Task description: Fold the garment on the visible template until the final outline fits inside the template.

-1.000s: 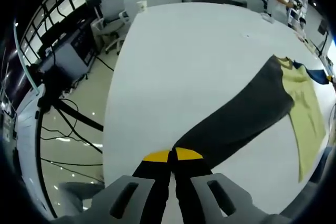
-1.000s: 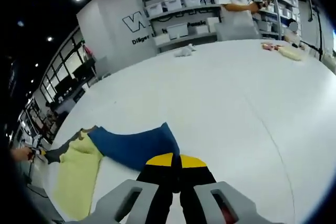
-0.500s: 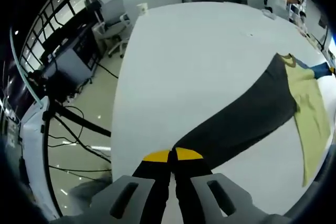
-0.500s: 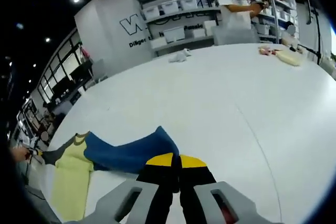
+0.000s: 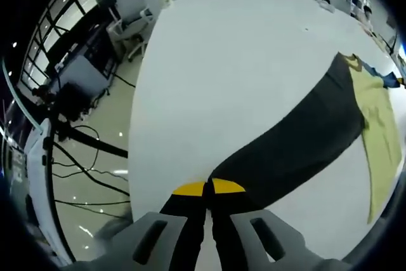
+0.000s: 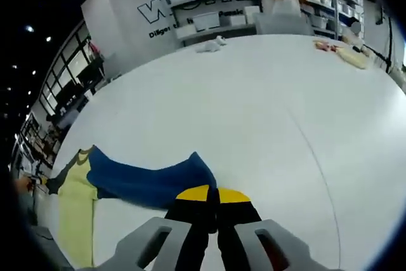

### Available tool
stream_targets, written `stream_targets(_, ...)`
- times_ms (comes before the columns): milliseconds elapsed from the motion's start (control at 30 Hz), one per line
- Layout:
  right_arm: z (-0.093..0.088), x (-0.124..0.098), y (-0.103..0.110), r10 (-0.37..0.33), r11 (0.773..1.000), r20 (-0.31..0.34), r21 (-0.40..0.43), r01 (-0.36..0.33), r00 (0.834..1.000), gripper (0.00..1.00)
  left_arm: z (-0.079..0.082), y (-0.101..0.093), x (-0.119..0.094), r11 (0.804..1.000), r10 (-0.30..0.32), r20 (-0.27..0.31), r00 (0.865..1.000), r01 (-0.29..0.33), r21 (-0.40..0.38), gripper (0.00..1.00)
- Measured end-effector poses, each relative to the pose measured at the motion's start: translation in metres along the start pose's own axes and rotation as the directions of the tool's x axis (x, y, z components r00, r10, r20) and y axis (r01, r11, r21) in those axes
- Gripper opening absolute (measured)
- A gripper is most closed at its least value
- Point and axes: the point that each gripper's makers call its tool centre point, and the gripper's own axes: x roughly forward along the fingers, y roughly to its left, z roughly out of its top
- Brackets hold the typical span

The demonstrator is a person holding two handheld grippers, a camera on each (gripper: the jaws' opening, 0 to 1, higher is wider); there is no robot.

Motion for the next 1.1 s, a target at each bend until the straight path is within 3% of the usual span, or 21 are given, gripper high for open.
stream_targets(167,-0.008,-0.002,-0.003,-0.003,1.0,0.002,-0.025,0.003,1.0,0.01,-0.007,-0.004,-0.002,1.0,-0.007,-0.009,1.0,0.007,-0.003,0.05)
stream_targets(333,-0.012,-0.002,0.003,0.024,0.999,-0.001,-0.047,-0.025,1.0,0.14,-0.006,-0.007,-0.004,1.0,-0.007,0.0,1.0,0.007,-0.004,0.05)
stream_targets(400,-0.017,-0.001,0.005,0.03,0.994,-0.022,-0.109,-0.032,0.999,0.18,-0.005,-0.008,-0.005,1.0,-0.008,0.002,1.0,0.008,-0.003,0.05)
stream_targets(467,-0.025,0.0,0.0,-0.01,0.984,-0.062,-0.177,-0.001,0.998,0.21,-0.005,-0.008,-0.005,1.0,-0.007,0.002,1.0,0.007,-0.001,0.05)
stream_targets(600,-0.03,0.003,-0.002,-0.023,0.986,-0.054,-0.164,0.014,0.998,0.23,-0.006,-0.009,-0.006,1.0,-0.007,0.0,1.0,0.007,0.001,0.05)
stream_targets(733,-0.039,0.006,-0.017,-0.107,0.967,-0.091,-0.241,0.082,0.99,0.33,-0.007,-0.009,-0.007,1.0,-0.008,-0.005,1.0,0.008,0.002,0.05)
stream_targets(800,-0.042,0.009,-0.016,-0.083,0.979,-0.098,-0.193,0.063,0.992,0.28,-0.008,-0.01,-0.008,1.0,-0.008,-0.006,1.0,0.008,0.001,0.05)
stream_targets(900,-0.052,0.013,-0.012,-0.086,0.979,-0.137,-0.194,0.058,0.987,0.23,-0.009,-0.011,-0.008,1.0,-0.008,-0.009,1.0,0.008,0.0,0.05)
stream_targets(933,-0.048,0.013,-0.014,-0.088,0.97,-0.116,-0.235,0.059,0.989,0.21,-0.009,-0.012,-0.008,1.0,-0.008,-0.009,1.0,0.008,0.0,0.05)
stream_targets(967,-0.05,0.012,-0.014,-0.1,0.974,-0.112,-0.216,0.074,0.989,0.2,-0.009,-0.012,-0.008,1.0,-0.008,-0.01,1.0,0.008,0.001,0.05)
stream_targets(1033,-0.054,0.01,-0.016,-0.111,0.963,-0.131,-0.26,0.074,0.985,0.05,-0.01,-0.013,-0.008,1.0,-0.008,-0.012,1.0,0.008,0.002,0.05)
stream_targets(1067,-0.058,0.008,-0.017,-0.11,0.958,-0.154,-0.281,0.064,0.982,0.0,-0.01,-0.013,-0.008,1.0,-0.008,-0.012,1.0,0.008,0.001,0.05)
stream_targets(1100,-0.055,0.009,-0.017,-0.108,0.963,-0.133,-0.258,0.071,0.985,0.0,-0.01,-0.013,-0.008,1.0,-0.008,-0.011,1.0,0.008,0.0,0.05)
